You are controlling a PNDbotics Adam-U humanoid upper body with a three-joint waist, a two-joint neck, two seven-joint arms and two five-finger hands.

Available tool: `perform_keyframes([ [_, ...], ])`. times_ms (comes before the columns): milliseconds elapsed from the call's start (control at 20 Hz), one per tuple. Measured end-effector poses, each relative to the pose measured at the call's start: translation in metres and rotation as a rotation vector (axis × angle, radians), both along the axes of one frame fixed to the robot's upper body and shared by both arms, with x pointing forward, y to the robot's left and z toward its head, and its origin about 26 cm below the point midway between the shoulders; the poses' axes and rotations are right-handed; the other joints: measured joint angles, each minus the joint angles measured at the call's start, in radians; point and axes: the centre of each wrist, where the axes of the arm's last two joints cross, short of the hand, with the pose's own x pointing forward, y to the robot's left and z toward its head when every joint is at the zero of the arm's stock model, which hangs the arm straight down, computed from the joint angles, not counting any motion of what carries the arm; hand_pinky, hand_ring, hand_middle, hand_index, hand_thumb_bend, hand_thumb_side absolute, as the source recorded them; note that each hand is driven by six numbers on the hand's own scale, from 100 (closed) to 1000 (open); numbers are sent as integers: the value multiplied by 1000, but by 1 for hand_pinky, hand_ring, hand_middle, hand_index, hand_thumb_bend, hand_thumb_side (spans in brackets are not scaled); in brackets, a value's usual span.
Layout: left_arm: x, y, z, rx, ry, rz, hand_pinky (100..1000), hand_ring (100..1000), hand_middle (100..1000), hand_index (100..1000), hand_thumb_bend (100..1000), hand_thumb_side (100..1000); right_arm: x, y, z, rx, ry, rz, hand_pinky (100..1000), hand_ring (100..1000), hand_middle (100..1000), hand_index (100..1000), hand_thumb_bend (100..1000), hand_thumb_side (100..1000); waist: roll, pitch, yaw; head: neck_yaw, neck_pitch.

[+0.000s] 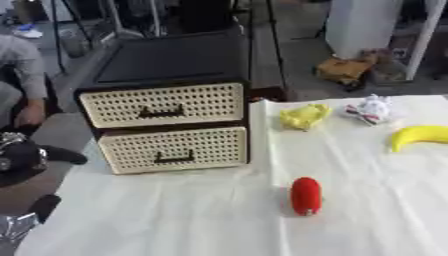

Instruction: Pick up objects from table and place into drawer.

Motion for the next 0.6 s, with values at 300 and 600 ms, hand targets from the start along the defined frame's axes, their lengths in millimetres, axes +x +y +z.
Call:
perform_keyframes([
  [300,7,-15,13,-56,81,-55,100,100,100,893,100,531,1,2,4,-4,-4,13,635,786,749,872,100,1000,8,12,-19,11,-2],
  [600,26,-12,16,-74,145,-64,100,100,100,918,100,573,2,5,7,-8,-11,30,635,786,748,872,100,1000,13,24,-41,24,-8],
])
